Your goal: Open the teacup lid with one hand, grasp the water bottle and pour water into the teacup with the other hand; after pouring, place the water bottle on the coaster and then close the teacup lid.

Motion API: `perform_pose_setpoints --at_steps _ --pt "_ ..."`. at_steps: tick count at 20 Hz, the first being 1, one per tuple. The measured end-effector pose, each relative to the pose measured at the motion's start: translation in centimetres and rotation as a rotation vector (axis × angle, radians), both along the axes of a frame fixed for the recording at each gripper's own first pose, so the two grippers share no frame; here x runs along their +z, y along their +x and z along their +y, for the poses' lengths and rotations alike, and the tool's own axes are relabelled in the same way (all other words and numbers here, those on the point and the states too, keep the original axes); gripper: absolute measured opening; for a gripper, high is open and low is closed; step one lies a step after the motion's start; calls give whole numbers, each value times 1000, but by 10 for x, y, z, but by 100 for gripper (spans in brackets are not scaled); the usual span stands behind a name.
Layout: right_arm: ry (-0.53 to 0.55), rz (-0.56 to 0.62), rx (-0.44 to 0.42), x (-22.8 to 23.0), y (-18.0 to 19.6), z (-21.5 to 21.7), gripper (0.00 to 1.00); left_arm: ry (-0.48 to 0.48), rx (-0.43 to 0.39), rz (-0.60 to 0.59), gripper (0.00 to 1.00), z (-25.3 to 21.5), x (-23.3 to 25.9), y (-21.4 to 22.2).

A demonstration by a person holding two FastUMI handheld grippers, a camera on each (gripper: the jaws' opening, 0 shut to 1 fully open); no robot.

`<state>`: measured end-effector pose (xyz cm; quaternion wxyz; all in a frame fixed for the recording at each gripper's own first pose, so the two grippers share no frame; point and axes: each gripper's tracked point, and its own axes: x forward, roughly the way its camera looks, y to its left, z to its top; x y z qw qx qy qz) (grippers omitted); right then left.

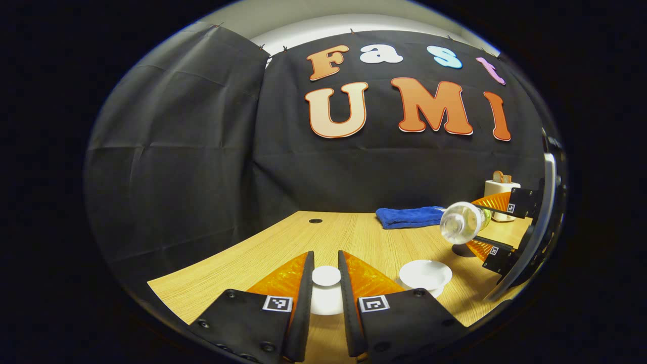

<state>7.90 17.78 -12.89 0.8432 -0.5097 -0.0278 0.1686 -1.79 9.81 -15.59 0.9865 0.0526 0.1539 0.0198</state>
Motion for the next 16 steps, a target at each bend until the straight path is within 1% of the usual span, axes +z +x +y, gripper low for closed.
perform_pose_setpoints --at_steps 3,6,8,13,15,16 --pt "176 41 -75 17 12 -17 64 12 6 -26 34 3 8 -1" --pt "314 137 -154 12 31 -35 64 11 3 -34 34 1 11 -3" --pt "397 176 -205 14 37 -48 64 14 4 -40 33 2 14 -3" --pt "605 243 -290 19 56 -72 64 11 -12 -39 34 -2 13 1" --pt "703 283 -335 16 62 -83 64 5 -15 -41 34 -4 12 2" --pt "751 310 -344 10 64 -83 64 1 -24 -40 33 -7 11 2"
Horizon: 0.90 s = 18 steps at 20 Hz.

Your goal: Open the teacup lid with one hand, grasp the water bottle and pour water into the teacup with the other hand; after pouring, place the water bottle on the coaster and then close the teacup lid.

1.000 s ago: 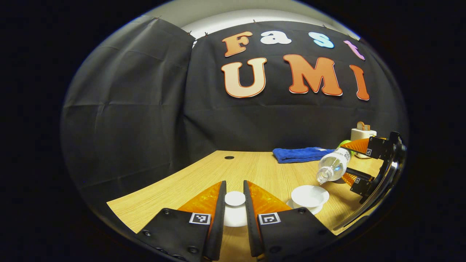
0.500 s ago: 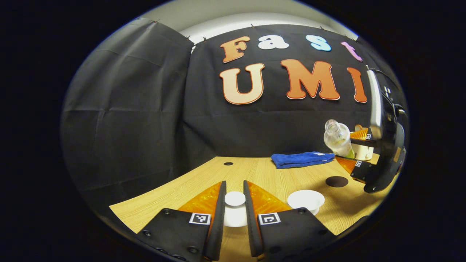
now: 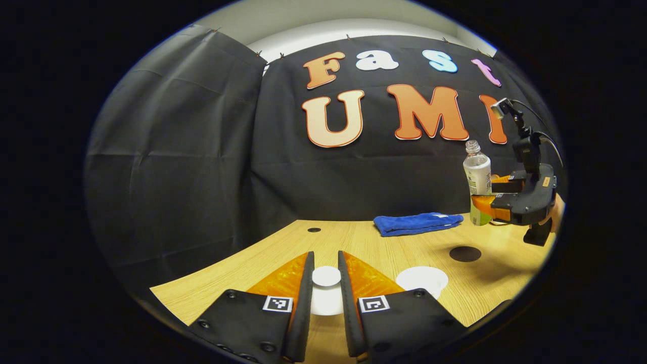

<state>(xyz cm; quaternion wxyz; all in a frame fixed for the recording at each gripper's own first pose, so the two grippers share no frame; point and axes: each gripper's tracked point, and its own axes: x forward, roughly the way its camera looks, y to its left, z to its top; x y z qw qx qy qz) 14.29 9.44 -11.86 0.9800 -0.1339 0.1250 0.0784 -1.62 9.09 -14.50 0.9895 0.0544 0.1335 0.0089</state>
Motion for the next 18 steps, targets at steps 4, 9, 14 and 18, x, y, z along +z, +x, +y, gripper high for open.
perform_pose_setpoints --at_steps 4,9,14,18 --pt "164 94 -22 -24 6 -1 64 9 6 7 33 1 -2 3" --pt "291 219 -29 -59 8 2 64 4 0 15 34 -1 -6 3" --pt "310 276 -25 -81 7 5 64 2 7 30 34 2 -10 4" --pt "301 312 -17 -93 1 9 64 4 11 38 34 3 -13 3"
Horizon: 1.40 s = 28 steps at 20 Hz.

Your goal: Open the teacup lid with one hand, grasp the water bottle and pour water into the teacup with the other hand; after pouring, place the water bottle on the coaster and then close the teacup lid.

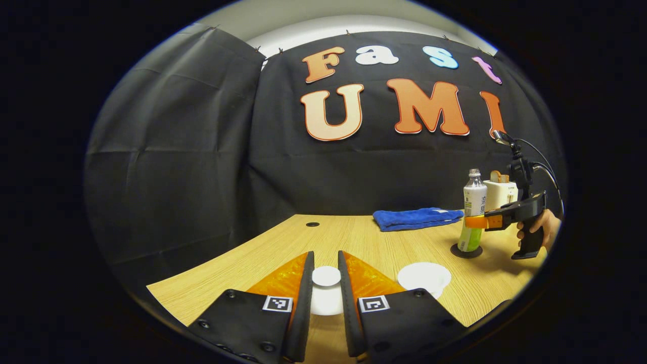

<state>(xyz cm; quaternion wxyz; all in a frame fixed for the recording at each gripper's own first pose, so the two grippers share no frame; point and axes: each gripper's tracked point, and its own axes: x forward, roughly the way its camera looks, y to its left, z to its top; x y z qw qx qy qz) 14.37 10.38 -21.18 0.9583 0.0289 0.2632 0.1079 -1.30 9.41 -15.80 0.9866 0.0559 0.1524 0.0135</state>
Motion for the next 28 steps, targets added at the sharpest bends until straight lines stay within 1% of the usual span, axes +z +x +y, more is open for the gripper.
perform_pose_setpoints --at_steps 1,6,7,8,11,12,13,14,17,20,21,22,23,24,25,26,28 --pt "-7 0 2 -2 -1 -2 64 1 0 3 34 -1 -1 0" --pt "33 20 -9 -2 -2 -6 64 -20 -9 9 34 -9 -2 4" --pt "40 27 -14 -3 -2 -8 64 -25 -15 11 31 -13 -2 5" --pt "53 34 -17 -3 -4 -8 64 -30 -20 12 34 -18 -3 6" --pt "77 19 -11 5 -3 -6 70 -61 -41 15 33 -31 -2 9" --pt "76 9 -11 8 -3 -9 75 -72 -46 16 33 -36 -2 10" --pt "80 2 -12 12 -3 -10 77 -82 -52 18 34 -39 -3 9" --pt "92 1 -12 14 -6 -12 81 -95 -56 24 34 -43 -5 9" --pt "152 -16 -13 28 -16 -17 86 -135 -64 45 34 -54 -13 11" --pt "153 -58 -30 43 -28 -34 89 -177 -83 35 34 -71 -9 17" --pt "150 -78 -36 49 -32 -40 89 -189 -92 32 31 -79 -9 19" --pt "148 -98 -43 55 -36 -47 89 -192 -101 33 34 -85 -9 22" --pt "148 -119 -50 61 -41 -52 89 -193 -110 31 34 -91 -10 24" --pt "145 -137 -58 67 -45 -59 89 -189 -121 31 31 -98 -12 27" --pt "139 -152 -66 70 -49 -66 89 -184 -134 33 31 -105 -14 29" --pt "130 -160 -79 73 -53 -74 89 -187 -150 37 34 -114 -17 31" --pt "137 -177 -101 79 -66 -84 89 -206 -172 55 34 -129 -23 31"
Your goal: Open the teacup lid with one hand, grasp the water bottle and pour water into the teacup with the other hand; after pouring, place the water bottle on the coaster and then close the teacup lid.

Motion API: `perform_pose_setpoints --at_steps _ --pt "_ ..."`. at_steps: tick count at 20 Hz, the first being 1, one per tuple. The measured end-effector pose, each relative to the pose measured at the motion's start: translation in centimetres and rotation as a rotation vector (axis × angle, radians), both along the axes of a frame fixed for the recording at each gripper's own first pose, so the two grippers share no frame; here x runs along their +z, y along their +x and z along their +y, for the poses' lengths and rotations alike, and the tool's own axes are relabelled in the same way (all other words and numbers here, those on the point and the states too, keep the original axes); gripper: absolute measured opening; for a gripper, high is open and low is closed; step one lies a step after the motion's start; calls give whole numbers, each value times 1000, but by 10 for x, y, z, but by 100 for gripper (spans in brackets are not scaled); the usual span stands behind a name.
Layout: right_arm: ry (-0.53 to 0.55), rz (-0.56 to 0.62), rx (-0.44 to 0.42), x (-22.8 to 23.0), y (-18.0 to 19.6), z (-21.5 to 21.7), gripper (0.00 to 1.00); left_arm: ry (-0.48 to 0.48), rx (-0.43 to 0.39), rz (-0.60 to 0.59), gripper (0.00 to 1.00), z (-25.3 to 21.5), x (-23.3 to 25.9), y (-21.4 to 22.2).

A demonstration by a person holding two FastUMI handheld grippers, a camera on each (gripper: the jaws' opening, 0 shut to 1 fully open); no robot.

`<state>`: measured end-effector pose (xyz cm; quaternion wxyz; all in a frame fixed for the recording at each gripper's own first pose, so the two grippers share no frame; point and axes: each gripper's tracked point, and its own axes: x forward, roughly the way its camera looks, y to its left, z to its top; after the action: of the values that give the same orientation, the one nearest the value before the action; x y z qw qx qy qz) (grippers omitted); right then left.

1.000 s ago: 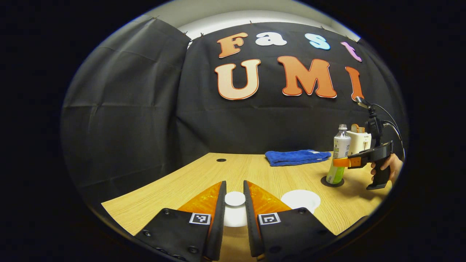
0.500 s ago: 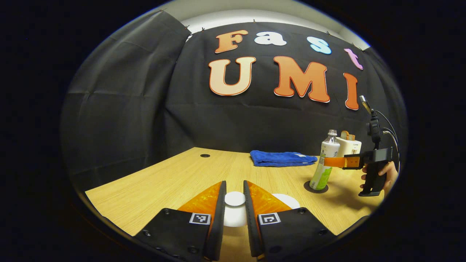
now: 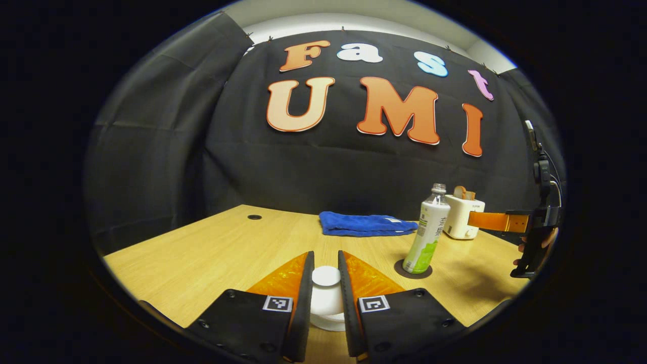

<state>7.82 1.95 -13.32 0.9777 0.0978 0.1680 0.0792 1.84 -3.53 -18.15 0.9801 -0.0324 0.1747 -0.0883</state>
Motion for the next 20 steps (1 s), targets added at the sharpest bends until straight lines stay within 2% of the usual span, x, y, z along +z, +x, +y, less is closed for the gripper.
perform_pose_setpoints --at_steps 2,3,6,7,9,11,20 --pt "11 -11 -10 1 -10 -6 90 13 -11 13 31 -8 -9 1" --pt "9 -13 -17 1 -13 -9 90 23 -14 19 34 -10 -13 -1" --pt "0 -20 -28 2 -20 -18 90 34 -24 37 31 -17 -23 0" --pt "-1 -17 -26 1 -22 -20 90 43 -29 46 34 -19 -27 0" --pt "1 -4 -22 -3 -27 -22 90 66 -35 66 31 -20 -36 0" --pt "-2 1 -24 -6 -30 -26 90 76 -37 70 34 -23 -38 0" --pt "6 18 -42 -15 -41 -34 90 126 -17 102 34 -21 -49 1"
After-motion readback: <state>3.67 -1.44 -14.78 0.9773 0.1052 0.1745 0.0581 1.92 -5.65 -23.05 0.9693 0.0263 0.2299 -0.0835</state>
